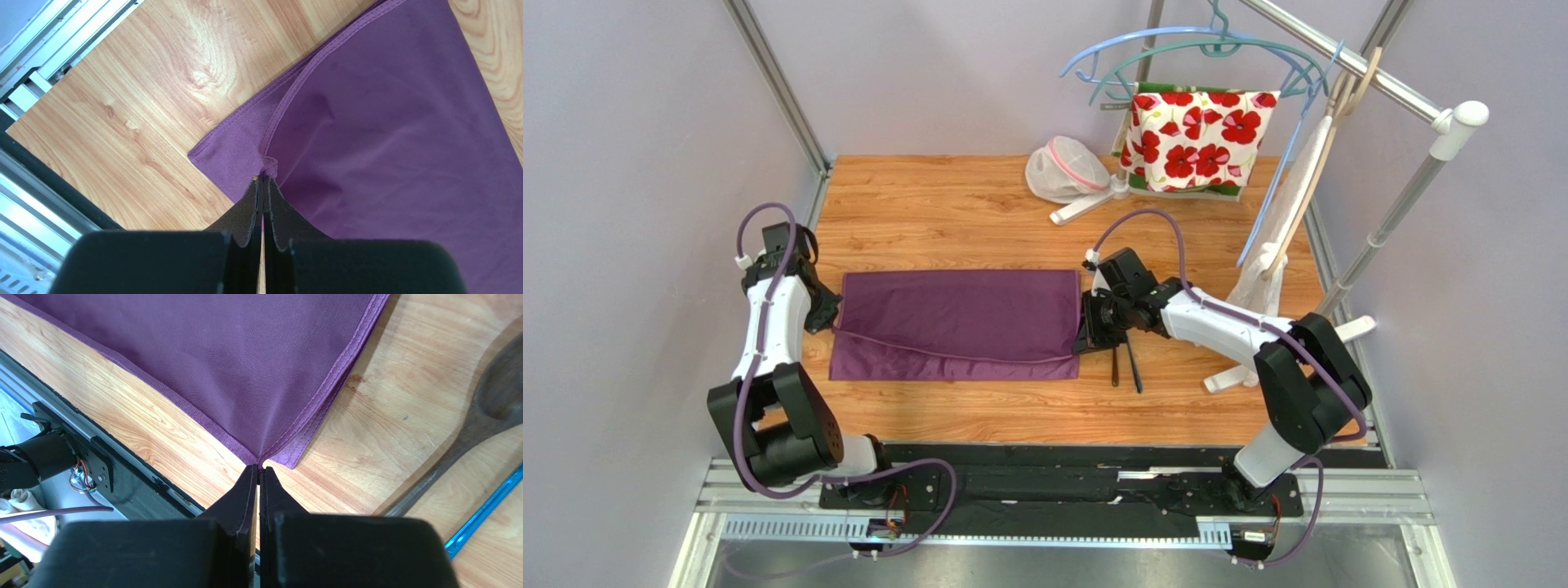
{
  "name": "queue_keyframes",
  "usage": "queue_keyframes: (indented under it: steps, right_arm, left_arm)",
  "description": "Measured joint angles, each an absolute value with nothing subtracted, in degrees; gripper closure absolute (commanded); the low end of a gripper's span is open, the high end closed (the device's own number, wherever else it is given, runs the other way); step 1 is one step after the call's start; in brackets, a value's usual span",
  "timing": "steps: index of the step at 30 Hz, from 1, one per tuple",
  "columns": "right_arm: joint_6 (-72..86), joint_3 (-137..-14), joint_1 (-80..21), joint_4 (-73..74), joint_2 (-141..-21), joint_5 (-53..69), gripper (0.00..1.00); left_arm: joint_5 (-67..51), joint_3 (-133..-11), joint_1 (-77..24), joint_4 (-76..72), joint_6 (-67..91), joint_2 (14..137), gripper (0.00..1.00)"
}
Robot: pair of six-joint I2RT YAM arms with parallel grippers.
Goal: Fold the napkin into a case and place the utensils inside
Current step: Fold and flatten the napkin at the center of the board.
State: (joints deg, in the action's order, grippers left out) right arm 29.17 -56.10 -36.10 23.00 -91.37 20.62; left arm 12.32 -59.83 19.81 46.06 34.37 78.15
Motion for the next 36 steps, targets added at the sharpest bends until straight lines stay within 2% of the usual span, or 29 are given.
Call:
queue_keyframes:
  steps: [16,36]
  right_arm:
    - [30.8,-52.9,-36.1,20.3,-96.5,22.5,1.00]
    - [30.4,-55.3,-36.1,22.5,-94.3,23.1,1.00]
  left_arm:
    - [15.6,-60.0,19.8,48.1,34.2,82.5,1.00]
    - [18.0,-60.6,19.8,53.1,35.7,84.6,1.00]
